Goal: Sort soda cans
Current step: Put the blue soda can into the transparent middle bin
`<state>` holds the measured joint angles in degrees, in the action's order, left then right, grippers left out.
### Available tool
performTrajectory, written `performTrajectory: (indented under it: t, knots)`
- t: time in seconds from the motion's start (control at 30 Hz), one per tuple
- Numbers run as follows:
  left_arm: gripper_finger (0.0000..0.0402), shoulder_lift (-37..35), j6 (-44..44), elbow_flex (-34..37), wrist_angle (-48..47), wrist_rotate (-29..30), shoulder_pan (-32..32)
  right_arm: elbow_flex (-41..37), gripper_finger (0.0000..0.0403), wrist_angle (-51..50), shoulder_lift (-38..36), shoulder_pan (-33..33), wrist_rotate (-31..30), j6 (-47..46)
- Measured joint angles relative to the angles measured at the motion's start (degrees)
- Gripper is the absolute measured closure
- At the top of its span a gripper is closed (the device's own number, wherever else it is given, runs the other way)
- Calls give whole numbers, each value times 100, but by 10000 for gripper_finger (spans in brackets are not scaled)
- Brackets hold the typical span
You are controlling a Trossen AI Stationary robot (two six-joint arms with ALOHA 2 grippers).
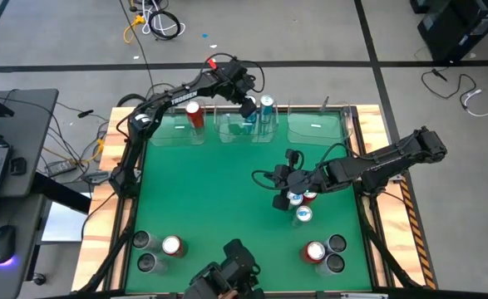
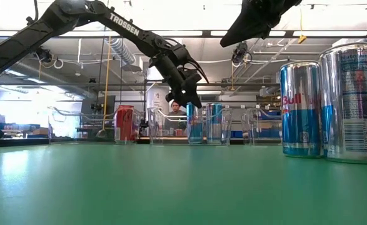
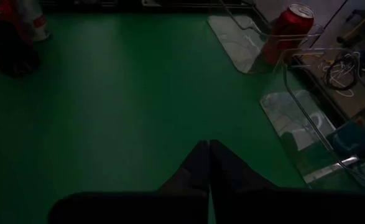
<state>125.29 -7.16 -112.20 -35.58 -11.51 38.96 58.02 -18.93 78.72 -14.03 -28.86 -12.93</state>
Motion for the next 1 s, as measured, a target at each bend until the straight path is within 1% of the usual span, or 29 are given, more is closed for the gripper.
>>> performTrajectory:
  t: [0.1, 0.23, 0.3, 0.4, 0.5, 0.6, 0.77, 0.9, 1.0]
  knots:
    - [173, 0, -25, 0, 44, -165, 1, 0, 403, -1, 0, -2, 0, 0]
    - [172, 0, -26, 0, 31, -177, 0, 0, 403, -1, 0, 0, 0, 0]
    - [149, 0, -21, 0, 20, -179, 0, 0, 403, -1, 0, -2, 0, 0]
    - [100, 0, -15, 0, 34, -165, 0, 0, 403, -1, 0, 1, 0, 0]
    - [74, -4, -13, 0, 39, -96, -2, 0, 403, -1, 0, 0, 0, 0]
    - [72, -4, -13, 0, 32, -72, -5, 0, 403, -1, 0, 1, 0, 0]
    - [81, -4, -11, -3, 20, -55, -7, 0, 403, -1, 0, -1, 0, 0]
    - [83, -4, -101, -187, -71, -48, -7, 0, 403, -1, -1, 1, 0, 0]
    - [84, -18, -317, -442, -393, -41, -7, 0, 403, -3, 0, -2, 0, 0]
